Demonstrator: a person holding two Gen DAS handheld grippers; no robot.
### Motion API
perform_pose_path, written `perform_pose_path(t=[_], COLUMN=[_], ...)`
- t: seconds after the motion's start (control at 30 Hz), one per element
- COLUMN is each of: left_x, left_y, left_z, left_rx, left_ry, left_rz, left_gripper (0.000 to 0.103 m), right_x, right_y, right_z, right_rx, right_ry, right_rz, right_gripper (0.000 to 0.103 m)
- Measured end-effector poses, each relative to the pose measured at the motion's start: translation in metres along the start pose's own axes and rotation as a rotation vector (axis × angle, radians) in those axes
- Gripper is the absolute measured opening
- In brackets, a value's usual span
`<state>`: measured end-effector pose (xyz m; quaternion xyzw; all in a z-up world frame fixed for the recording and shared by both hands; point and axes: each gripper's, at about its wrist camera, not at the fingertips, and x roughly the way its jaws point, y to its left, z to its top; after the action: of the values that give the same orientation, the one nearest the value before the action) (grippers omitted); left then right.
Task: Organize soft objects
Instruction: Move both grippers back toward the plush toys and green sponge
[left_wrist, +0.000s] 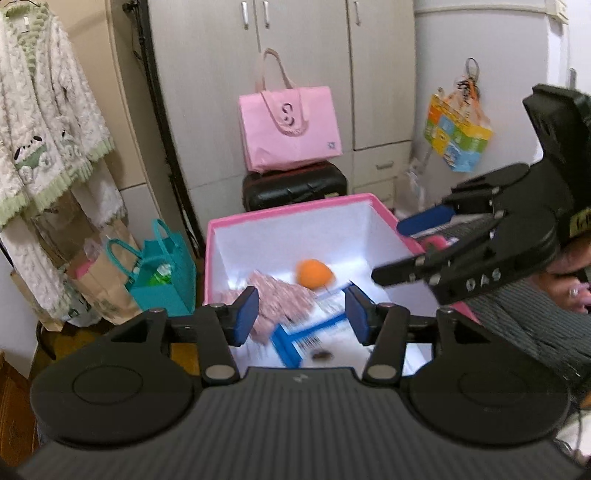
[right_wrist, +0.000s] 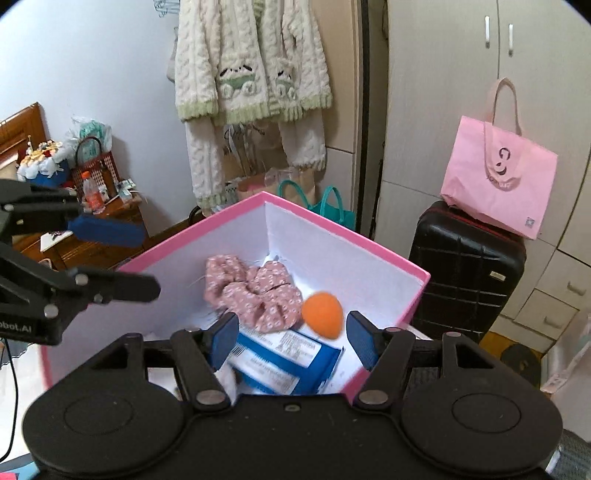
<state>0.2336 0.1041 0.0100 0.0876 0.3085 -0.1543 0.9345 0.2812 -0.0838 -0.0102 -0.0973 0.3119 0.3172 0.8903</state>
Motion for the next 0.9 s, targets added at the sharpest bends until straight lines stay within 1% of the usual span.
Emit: perform_pose_path(t=[0.07,0.13,0.23,0.3,0.47,0.63,0.73,0.8,0.9], left_x=[-0.012,-0.025,-0.044,-0.057,-0.085,-0.107,-0.116,-0.120,-0.125], left_y=[-0.005,-0.010,-0.019,-0.026,-0.045,-0.061,-0.069,-0.074,-0.084], left_z=[-0.006,-0.014,-0.023,-0.027,-0.033,-0.038,-0.040,-0.041,-0.044], left_rx=[-0.008,-0.014,-0.005,0.009,0.048,0.051,0.056,0.056,0.080], left_ry=[-0.003,-0.020,-0.030,-0.039,-0.040,-0.029,-0.020,-0.019,-0.013], left_rz=[-0.012,-0.021,-0.034,-0.051,-0.097,-0.159,-0.185,-0.186,-0.168], left_gripper=[0.058,0.061,0.063,0.065,0.068,0.073,0.075,0.075,0.075], right_x=[-0.016,-0.031,-0.054,-0.068,-0.106,-0.147,-0.166,-0.176,-0.190], right_y=[0.005,0.013,0.023,0.029,0.041,0.054,0.060,0.063,0.068], right_z=[-0.005,-0.015,-0.032,-0.040,-0.050,-0.062,-0.071,-0.078,-0.090], right_rx=[-0.005,-0.012,-0.022,-0.020,-0.025,-0.062,-0.079,-0.100,-0.123], right_ry=[-0.004,-0.021,-0.037,-0.046,-0.090,-0.146,-0.163,-0.163,-0.170], right_rz=[-0.011,-0.046,-0.043,-0.062,-0.045,-0.041,-0.043,-0.055,-0.101], right_gripper=[0.070,0.070,0.070,0.070,0.070,0.072,0.072,0.072,0.072])
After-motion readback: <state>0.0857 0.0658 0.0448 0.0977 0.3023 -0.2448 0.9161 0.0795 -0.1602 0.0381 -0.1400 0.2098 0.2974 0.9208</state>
